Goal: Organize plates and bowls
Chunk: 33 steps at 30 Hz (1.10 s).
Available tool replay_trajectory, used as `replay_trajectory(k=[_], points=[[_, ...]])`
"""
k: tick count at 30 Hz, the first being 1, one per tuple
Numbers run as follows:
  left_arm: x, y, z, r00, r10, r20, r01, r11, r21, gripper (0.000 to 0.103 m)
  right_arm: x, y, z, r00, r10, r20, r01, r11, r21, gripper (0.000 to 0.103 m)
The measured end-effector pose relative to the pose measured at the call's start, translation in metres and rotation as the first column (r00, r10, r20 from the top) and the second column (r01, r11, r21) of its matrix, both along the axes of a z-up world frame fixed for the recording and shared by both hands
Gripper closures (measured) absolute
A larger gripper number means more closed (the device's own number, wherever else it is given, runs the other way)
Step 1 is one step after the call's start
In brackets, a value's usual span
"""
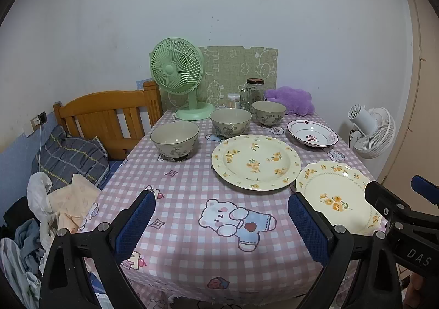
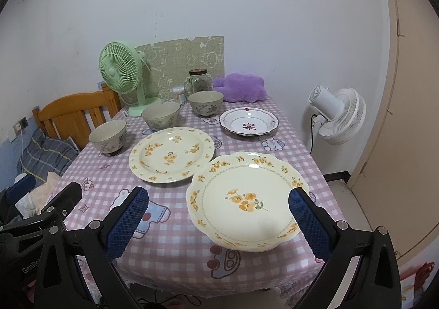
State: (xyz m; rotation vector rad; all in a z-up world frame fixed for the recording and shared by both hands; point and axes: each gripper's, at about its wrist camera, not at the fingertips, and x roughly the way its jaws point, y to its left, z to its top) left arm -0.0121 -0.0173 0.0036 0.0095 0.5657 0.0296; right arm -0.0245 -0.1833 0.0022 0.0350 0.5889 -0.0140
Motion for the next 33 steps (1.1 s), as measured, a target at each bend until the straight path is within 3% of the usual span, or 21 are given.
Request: replay_trajectory(k=[15,24,33], points=[[0.011,0.011,0.000,1.000,-0.007,0.004,0.008,1.000,-0.014,0.007,0.002,0.004,0.002,1.000,-0.021,0.016,0.021,0.999,-0.026,0.000],[0.046,0.012,0.002,0.996,-0.085,-0.033,0.084,0.996,-0.035,0.010,0.027,0.009,0.007,0.994,-0.099,-0.038,0.098,0.995,-0.021,0.000],[0.070,-0.012,0.000,0.986,-0.132,-0.100,0.129,0.991,-0.043,0.012,0.052,-0.007,0.008,0.983,-0.156,-0.095,0.155,0.988,-0.024,0.001]])
